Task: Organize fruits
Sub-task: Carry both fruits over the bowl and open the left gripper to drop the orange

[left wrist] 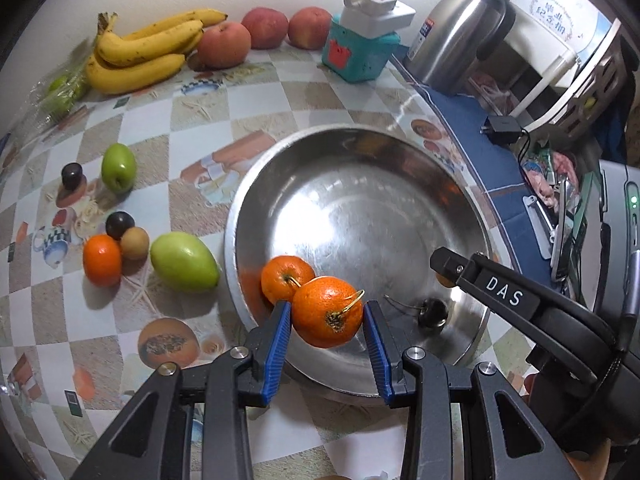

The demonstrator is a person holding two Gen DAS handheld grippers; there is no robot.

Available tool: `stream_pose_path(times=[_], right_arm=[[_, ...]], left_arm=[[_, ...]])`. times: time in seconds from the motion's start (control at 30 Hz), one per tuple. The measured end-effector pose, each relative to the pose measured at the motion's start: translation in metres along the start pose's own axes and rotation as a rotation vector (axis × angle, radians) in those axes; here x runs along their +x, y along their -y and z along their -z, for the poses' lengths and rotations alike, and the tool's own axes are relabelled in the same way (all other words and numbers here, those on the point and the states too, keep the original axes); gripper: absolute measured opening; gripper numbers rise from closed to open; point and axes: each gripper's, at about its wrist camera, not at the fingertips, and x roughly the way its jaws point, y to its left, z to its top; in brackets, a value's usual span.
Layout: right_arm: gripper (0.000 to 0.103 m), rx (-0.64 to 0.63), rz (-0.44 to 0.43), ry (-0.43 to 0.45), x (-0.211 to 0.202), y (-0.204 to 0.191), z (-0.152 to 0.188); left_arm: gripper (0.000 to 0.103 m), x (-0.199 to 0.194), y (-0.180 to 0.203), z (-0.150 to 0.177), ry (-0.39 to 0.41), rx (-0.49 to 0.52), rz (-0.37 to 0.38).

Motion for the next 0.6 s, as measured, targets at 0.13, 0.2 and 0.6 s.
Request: stream_pose_path(times=[0.13,0.2,0.6], right_arm=[[0.027,-0.012,0.007,-0.018,0.005,-0.002,0.001],[0.027,-0.02,0.014,-0.024,0.007,-0.003,0.002],[0.027,-0.045,0.044,-0.041,0.011,-0.009,0.006]], left_arm=[[0.04,0.007,0.001,0.001,-0.023,0.002,-0.001],[0.04,0.009,0.002,0.003,-0.032,0.002,0.003],[0.04,0.016,0.003,0.003,-0.053,0.005,0.004]])
